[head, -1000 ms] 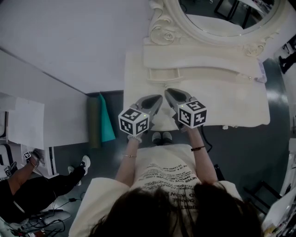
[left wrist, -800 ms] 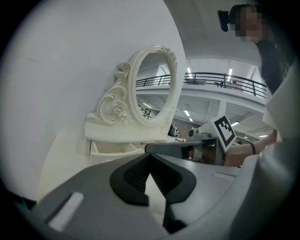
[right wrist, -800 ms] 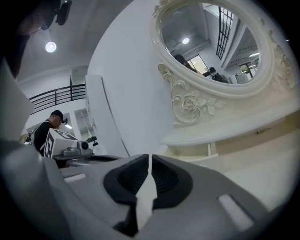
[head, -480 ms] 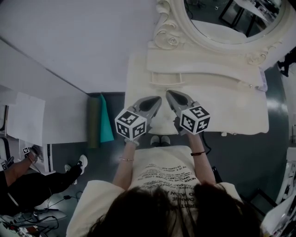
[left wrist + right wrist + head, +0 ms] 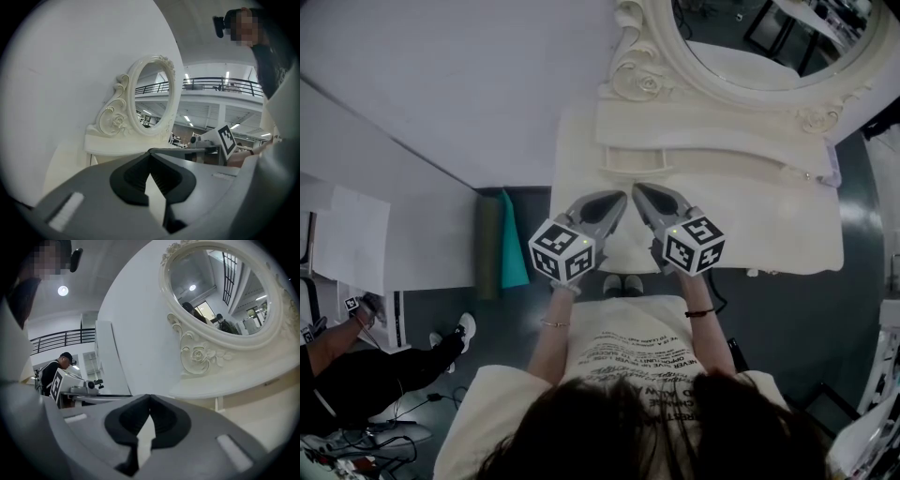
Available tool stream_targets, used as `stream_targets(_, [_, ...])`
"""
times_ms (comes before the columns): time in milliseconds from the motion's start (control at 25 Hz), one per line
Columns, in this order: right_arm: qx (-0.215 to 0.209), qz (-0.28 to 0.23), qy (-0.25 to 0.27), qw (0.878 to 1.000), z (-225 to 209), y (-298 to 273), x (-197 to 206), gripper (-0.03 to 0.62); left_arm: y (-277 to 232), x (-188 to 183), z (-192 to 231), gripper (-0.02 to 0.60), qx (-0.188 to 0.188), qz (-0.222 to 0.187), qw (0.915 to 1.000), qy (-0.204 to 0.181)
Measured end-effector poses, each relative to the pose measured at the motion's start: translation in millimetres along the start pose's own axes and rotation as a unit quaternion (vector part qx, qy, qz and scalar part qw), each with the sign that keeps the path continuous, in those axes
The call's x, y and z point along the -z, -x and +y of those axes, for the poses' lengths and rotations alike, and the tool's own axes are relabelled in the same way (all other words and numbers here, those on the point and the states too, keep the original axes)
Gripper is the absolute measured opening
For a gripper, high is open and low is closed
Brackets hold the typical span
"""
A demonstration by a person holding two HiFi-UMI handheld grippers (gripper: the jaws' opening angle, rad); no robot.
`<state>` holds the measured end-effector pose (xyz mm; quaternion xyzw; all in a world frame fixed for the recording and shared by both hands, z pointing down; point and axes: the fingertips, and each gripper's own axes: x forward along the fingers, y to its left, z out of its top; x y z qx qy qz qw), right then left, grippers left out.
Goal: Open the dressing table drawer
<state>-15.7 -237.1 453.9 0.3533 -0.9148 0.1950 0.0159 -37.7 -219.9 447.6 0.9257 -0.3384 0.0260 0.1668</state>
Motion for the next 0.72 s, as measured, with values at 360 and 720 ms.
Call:
stream_targets(360, [0.005,-0.011,-0.012,1.000,-5.0,7.4,-1.7,0.003,-2.7,0.8,-3.8,-0.003,0.002,-0.003,1.0000,0.007])
stream_targets(720, [0.003,-0.010,-0.013,1.000,-5.5,10.7,-0.5,0.003,-6.0,7.9,-9.4,-0.003,0.004,0.008,1.0000,0.003])
